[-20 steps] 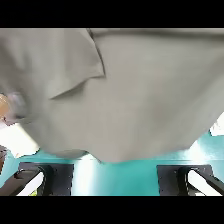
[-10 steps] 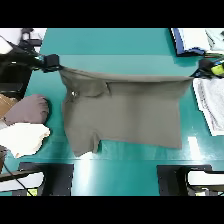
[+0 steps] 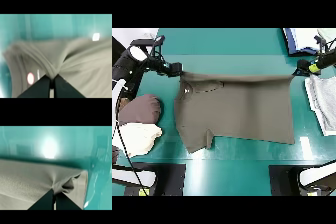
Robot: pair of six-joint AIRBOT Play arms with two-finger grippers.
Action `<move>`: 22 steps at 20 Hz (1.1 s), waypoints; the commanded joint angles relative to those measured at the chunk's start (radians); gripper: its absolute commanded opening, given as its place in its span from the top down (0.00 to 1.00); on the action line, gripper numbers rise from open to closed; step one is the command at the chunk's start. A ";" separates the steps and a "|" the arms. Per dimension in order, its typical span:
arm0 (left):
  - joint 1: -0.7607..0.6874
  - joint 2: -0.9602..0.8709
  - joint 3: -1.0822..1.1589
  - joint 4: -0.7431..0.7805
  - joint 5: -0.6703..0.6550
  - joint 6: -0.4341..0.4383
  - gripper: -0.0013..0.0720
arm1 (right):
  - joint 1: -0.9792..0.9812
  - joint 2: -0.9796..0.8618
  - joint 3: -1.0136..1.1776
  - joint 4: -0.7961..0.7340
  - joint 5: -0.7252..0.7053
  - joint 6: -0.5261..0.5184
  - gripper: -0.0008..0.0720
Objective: Fold the shirts.
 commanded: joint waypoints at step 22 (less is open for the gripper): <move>0.001 0.701 -0.882 0.189 -0.278 -0.183 0.13 | 0.001 0.614 -0.488 0.071 -0.008 -0.010 0.30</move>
